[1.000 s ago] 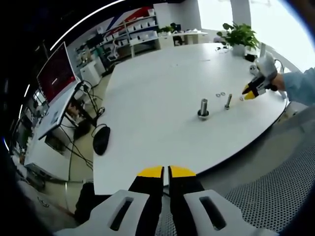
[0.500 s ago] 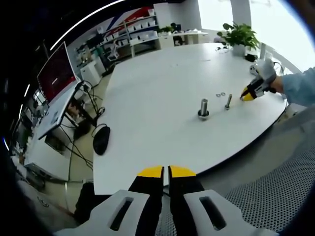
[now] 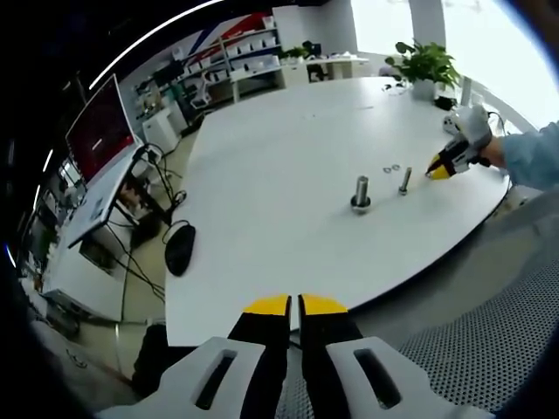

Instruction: Place the washer onto the threaded stud by aligning its center hole with the stud, sliding it down to the base, and recovering from edge contact or off-axis alignment until the washer reaches the visible bottom stop.

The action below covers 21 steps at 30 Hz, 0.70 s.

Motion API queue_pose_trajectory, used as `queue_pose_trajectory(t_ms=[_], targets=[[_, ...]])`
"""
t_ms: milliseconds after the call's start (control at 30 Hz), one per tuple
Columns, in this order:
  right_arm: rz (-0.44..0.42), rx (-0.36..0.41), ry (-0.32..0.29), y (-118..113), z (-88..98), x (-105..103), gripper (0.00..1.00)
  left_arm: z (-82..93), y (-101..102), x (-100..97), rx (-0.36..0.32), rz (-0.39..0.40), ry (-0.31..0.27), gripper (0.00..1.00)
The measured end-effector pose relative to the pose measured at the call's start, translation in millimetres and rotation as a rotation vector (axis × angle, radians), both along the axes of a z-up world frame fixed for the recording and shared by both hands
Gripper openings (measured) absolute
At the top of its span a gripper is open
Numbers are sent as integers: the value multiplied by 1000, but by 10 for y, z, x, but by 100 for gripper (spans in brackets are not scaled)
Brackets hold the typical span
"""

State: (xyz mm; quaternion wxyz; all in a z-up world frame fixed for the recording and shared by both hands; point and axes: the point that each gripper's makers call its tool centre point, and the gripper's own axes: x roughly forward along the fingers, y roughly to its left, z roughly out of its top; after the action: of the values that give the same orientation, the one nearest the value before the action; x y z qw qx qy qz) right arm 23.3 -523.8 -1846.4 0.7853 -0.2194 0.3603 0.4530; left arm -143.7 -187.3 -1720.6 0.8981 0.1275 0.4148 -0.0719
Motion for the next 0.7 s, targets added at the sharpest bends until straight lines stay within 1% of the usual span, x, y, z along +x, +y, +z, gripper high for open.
queue_pose_trajectory(t_ms=[367,700], targets=[[10,42,-2,101,229,7,15,-7,2,-4,2,-3,4,1],[22,58,-4,156,335,43,15,-3,-2,-3,2,-3,2,1]])
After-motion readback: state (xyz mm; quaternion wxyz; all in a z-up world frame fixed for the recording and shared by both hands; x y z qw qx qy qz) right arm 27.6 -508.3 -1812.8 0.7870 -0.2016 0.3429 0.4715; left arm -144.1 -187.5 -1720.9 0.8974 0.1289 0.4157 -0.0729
